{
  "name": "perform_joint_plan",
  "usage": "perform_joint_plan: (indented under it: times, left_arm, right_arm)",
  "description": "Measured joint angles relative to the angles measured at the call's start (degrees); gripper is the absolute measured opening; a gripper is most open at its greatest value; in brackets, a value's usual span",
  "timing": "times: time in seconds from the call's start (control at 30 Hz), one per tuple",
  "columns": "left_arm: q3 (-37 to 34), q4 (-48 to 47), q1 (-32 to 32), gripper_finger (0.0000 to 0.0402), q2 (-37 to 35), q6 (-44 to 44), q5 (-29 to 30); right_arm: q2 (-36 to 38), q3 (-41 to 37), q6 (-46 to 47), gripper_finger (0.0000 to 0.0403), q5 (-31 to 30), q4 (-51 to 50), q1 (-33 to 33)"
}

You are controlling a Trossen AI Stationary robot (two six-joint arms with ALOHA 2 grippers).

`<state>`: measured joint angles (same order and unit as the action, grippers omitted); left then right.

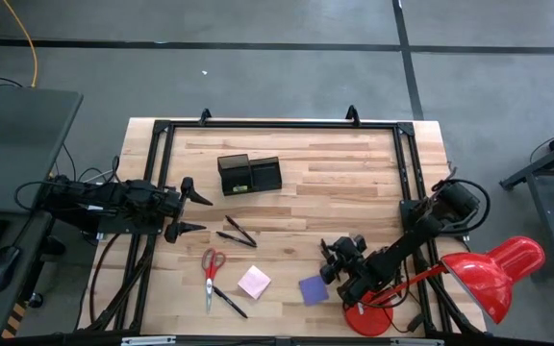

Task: Pick and place office supplies into organizer
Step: Put the black pen into the black desk organizer

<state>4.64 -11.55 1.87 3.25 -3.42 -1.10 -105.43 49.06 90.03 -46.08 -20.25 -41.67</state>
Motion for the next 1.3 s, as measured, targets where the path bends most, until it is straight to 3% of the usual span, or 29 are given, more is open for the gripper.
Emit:
perform_joint_plan:
  times: [0.37, 0.73, 0.97, 1.3]
  left_arm:
    - [0.00, 0.00, 0.01, 0.0335, 0.00, -0.02, 0.02]
    - [0.00, 0.02, 0.02, 0.0335, 0.00, 0.14, 0.02]
    - [0.00, 0.01, 0.02, 0.0335, 0.00, -0.03, 0.02]
    - [0.00, 0.01, 0.02, 0.0335, 0.00, 0.13, 0.03]
  right_arm:
    - [-1.97, 0.12, -4.97, 0.0118, 2.14, 4.04, 0.02]
    - [-2.40, 0.26, -3.25, 0.0058, 5.63, 0.98, 0.85]
    - [-2.47, 0.20, -3.05, 0.0023, 4.88, 1.18, 1.20]
    - [-2.75, 0.11, -3.16, 0.0024, 1.94, 1.73, 1.57]
